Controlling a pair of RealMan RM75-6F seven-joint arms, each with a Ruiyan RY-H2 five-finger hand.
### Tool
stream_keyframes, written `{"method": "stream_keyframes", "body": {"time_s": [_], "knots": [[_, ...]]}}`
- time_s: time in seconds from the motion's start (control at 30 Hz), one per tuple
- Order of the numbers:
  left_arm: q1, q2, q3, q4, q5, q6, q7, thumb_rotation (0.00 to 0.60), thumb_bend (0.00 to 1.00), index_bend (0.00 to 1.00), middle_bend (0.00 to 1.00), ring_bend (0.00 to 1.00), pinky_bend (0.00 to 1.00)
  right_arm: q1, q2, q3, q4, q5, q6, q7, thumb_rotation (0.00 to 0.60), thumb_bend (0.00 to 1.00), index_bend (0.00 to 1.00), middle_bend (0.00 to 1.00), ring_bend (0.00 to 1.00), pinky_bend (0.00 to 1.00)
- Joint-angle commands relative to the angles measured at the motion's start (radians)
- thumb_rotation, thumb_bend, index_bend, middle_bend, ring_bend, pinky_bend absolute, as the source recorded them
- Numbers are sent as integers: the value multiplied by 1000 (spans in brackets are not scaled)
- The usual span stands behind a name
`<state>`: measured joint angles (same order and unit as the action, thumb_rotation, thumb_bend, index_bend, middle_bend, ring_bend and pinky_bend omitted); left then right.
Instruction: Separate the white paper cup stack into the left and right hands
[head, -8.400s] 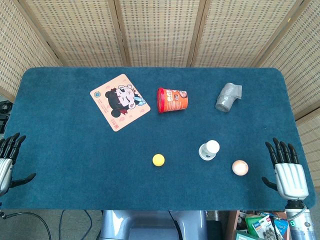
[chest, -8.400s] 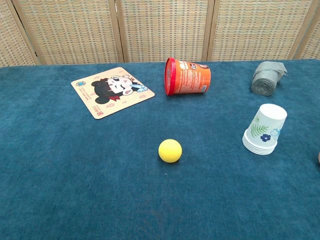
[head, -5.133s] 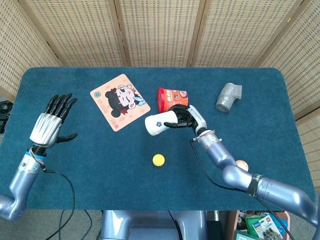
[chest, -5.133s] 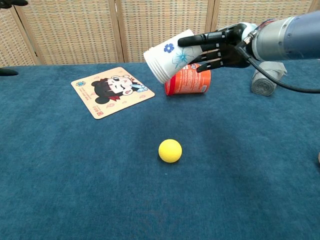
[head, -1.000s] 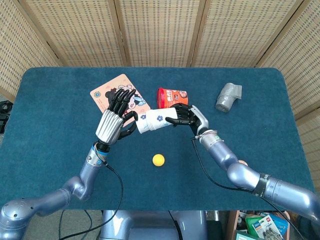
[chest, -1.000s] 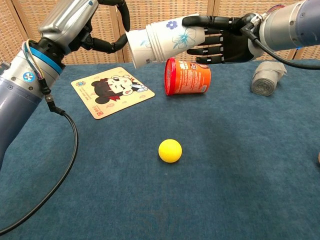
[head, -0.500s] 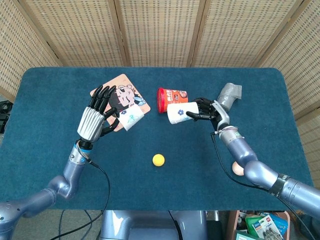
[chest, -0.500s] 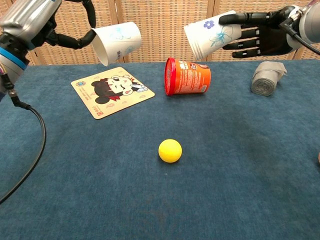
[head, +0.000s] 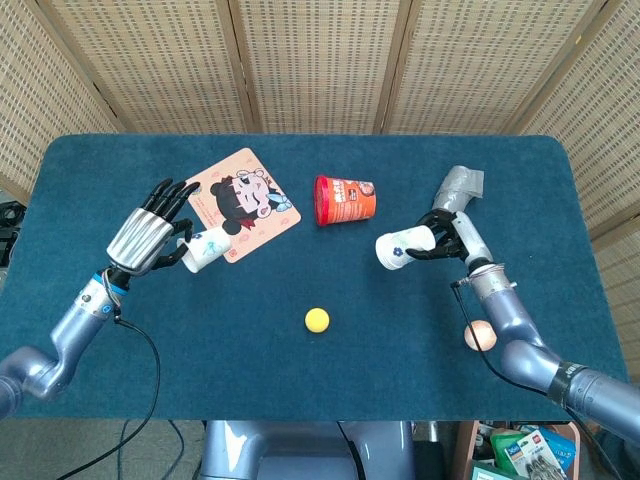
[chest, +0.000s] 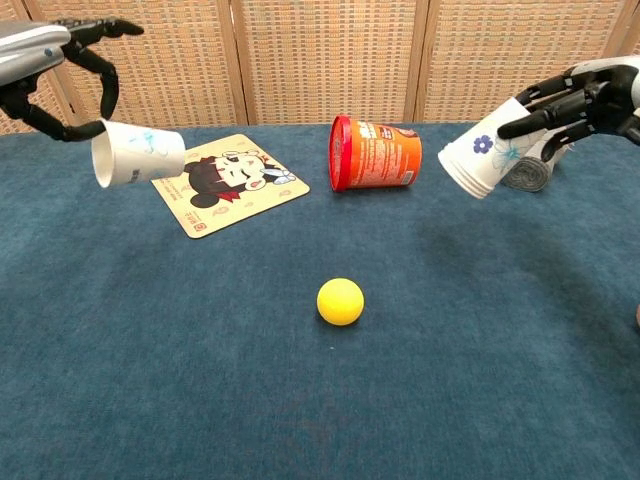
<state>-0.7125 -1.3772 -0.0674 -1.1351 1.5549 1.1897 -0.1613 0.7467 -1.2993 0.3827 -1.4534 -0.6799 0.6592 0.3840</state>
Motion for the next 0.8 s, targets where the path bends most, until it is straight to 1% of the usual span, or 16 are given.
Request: {"method": "stream_keyframes", "body": {"time_s": [0.03,0.1,0.17,0.2,0.27,0.3,0.33,0.37,0.4,0.43,0.47,0.5,0.6,0.67,0.77,0.8], "knots": [[-16,102,47,-135,-80,-195,49,600,495,716,0,0,0,-23,-41,-54,68,-115,64,-61,600,452,637,650,482,619],[-29,125,52,-163,-111,-263,69,600,495,712,0,0,0,-27,-56,-79,98,-172,91,-92,600,453,637,651,482,619],[-45,147,46,-204,-163,-340,84,600,495,683,0,0,0,-32,-78,-108,141,-245,137,-135,600,455,637,651,482,619],[-51,153,41,-216,-182,-363,86,600,495,635,0,0,0,-35,-87,-119,158,-275,158,-152,600,454,637,650,482,619],[-58,158,32,-225,-212,-390,99,600,495,458,0,0,0,-40,-101,-140,188,-327,194,-185,600,449,625,619,482,615],[-59,157,29,-225,-219,-393,105,600,495,291,0,0,0,-41,-105,-147,197,-345,206,-196,600,399,569,564,468,583],[-58,154,24,-223,-230,-395,113,600,495,137,0,0,0,-44,-108,-160,212,-375,227,-219,600,304,461,468,420,523],[-57,151,19,-222,-243,-397,118,600,494,64,0,0,0,-49,-111,-179,227,-413,256,-253,600,177,314,336,333,431],[-57,150,15,-223,-253,-399,119,600,492,6,0,0,0,-52,-109,-193,233,-433,267,-280,600,102,223,242,259,367],[-56,150,11,-224,-261,-402,121,600,489,0,0,0,0,-53,-102,-206,231,-443,267,-311,600,31,118,118,156,281],[-56,151,9,-224,-267,-403,123,600,485,0,0,0,0,-53,-92,-216,223,-446,258,-338,600,3,58,40,79,215],[-55,154,5,-224,-278,-405,128,600,480,0,0,0,0,-54,-76,-222,204,-443,253,-366,600,0,36,15,45,184],[-52,160,-5,-230,-294,-400,134,600,474,0,0,0,0,-66,-50,-228,164,-444,279,-413,600,0,4,0,1,136],[-43,176,-13,-247,-299,-385,128,600,472,0,0,0,0,-92,-16,-231,100,-449,321,-440,600,0,2,0,0,133],[-21,215,-21,-288,-293,-352,107,600,426,0,0,0,0,-134,41,-243,14,-469,372,-454,600,0,2,0,0,117],[-6,235,-25,-309,-288,-329,93,600,393,0,0,0,0,-154,62,-251,-13,-485,399,-459,600,0,2,0,0,113]]}}
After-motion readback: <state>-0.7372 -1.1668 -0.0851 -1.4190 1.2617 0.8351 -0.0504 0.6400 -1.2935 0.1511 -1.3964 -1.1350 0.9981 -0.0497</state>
